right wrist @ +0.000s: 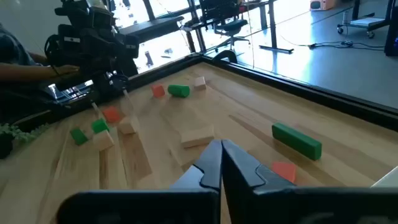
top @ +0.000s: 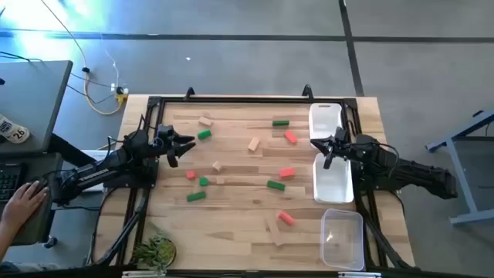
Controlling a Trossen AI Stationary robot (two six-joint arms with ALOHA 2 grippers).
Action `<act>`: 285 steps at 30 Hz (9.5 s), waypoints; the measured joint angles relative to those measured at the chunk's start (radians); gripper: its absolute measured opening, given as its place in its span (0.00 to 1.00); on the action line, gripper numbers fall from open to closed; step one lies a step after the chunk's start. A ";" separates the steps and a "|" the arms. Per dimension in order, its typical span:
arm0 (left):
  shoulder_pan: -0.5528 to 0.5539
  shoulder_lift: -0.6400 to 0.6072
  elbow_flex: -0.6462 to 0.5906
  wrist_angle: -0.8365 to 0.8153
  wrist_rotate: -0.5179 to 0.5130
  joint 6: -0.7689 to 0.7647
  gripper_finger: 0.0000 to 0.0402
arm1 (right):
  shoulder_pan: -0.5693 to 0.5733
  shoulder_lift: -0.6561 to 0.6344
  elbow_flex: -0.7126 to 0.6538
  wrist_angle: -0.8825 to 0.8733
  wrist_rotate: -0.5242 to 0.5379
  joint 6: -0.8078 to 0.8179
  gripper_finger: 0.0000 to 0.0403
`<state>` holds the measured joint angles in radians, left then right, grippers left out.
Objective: Sort & place blocks by color
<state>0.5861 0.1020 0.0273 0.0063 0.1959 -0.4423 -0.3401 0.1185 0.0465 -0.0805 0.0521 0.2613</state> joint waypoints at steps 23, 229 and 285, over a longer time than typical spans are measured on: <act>0.000 0.000 0.000 0.000 0.000 0.000 0.39 | 0.000 0.000 0.000 0.000 0.000 0.000 0.00; -0.229 0.823 0.682 -0.081 -0.019 -0.108 0.55 | 0.000 0.000 0.000 0.000 0.000 0.000 0.00; -0.436 1.439 0.986 -0.740 -0.443 -0.336 0.55 | 0.000 0.000 0.000 0.000 0.000 0.000 0.00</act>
<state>0.1500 1.5414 1.0130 -0.7337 -0.2471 -0.7779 -0.3400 0.1184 0.0464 -0.0803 0.0525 0.2615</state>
